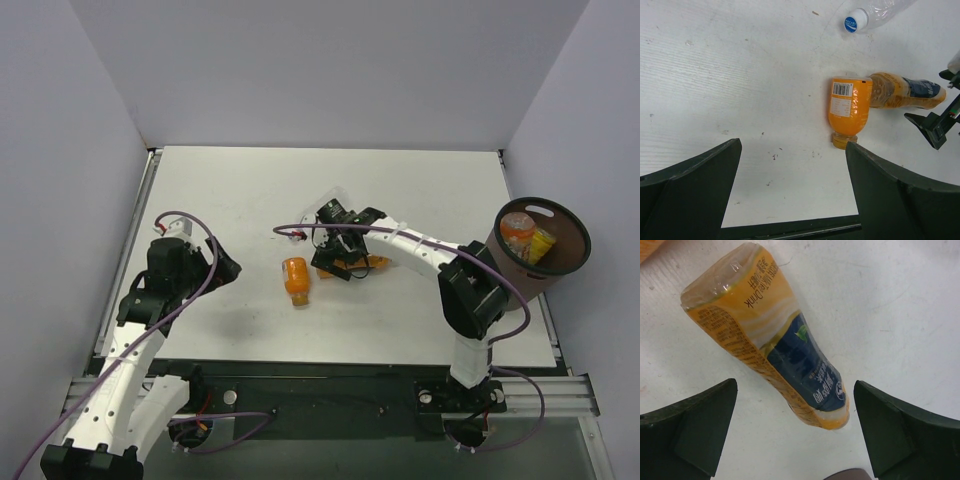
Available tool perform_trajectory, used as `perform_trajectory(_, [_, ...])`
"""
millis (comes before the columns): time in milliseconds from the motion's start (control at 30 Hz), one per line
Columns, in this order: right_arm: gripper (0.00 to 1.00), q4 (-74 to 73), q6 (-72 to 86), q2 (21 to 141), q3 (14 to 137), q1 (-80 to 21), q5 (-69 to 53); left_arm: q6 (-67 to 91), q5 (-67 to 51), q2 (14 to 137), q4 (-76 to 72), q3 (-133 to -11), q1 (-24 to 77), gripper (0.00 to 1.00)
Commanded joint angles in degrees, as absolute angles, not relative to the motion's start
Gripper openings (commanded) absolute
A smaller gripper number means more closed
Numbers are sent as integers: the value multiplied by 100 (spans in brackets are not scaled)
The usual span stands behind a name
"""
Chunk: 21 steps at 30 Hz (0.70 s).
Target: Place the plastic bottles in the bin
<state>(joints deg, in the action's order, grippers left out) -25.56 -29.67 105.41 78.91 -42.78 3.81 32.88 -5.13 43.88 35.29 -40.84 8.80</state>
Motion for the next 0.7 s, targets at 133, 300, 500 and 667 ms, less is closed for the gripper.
perform_trajectory(133, [75, -2856, -2883, 10951, 8007, -4236, 53, 3182, -545, 4359, 3323, -4078, 826, 97])
perform_trajectory(300, [56, -2725, -2707, 10951, 7910, -4201, -141, 3199, -589, 4412, 3270, -4043, 826, 97])
perform_trajectory(500, [40, -2681, -2023, 10443, 7805, -3789, -641, 3155, -747, 4421, 3217, -4034, 826, 97])
perform_trajectory(667, [39, -2646, -1723, 9792, 7541, -3621, -615, 3173, -756, 4438, 3173, -3990, 826, 97])
